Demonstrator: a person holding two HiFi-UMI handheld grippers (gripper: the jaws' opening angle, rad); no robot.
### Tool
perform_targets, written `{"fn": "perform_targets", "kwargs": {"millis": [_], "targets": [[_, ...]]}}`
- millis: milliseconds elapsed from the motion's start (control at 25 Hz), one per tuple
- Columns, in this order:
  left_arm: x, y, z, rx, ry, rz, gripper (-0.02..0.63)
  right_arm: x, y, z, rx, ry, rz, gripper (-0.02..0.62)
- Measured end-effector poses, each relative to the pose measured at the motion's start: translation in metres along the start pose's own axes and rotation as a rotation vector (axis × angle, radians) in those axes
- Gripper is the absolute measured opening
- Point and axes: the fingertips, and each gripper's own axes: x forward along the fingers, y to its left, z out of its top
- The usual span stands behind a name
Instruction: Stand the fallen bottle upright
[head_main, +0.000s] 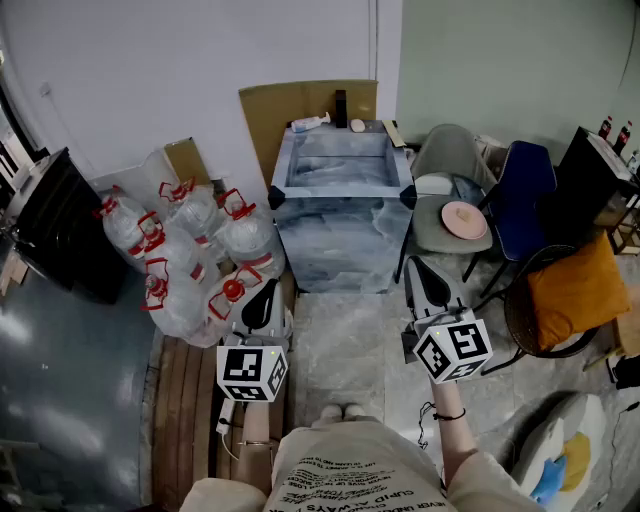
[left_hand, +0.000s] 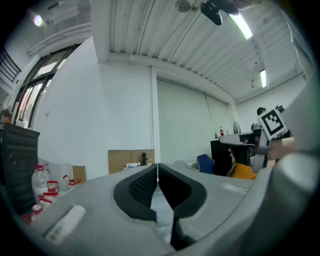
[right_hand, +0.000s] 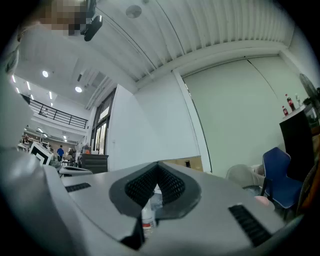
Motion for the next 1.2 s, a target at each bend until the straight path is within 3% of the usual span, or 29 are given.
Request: {"fn": "perform_targets", "kwargs": {"millis": [440, 680, 800, 840, 1040, 1200], "targets": [[-0.005, -0.005, 0.0, 0.009, -0.002, 0.012, 0.028, -0.005, -0.003, 0.002, 0.017, -0.008, -0.003, 0.003], [-0.001, -0.004, 0.005, -0.05, -0.043, 0.037, 0.035, -0.006, -0.009, 0.006, 0.017, -0.023, -0.006, 0.003], [0.004, -0.008, 0.007, -0.069, -0.045, 0.031, 0.199, -0.007, -0.013, 0.008, 0.021, -0.031, -0.006, 0.003], [0.005, -0.008, 0.007, -0.08, -0.051, 0.033, 0.227, -0.008, -0.015, 0.008, 0.023, -0.032, -0.006, 0.003], [0.008, -0.014, 0.011, -0.063, -0.082, 0.043, 0.3, -0.012, -0.025, 0.009, 0.028, -0.046, -0.006, 0.003], [0.005, -0.019, 0.01, -0.036, -0.075, 0.041, 0.307, -0.013, -0.031, 0.005, 0.043, -0.038, -0.005, 0.003]]}}
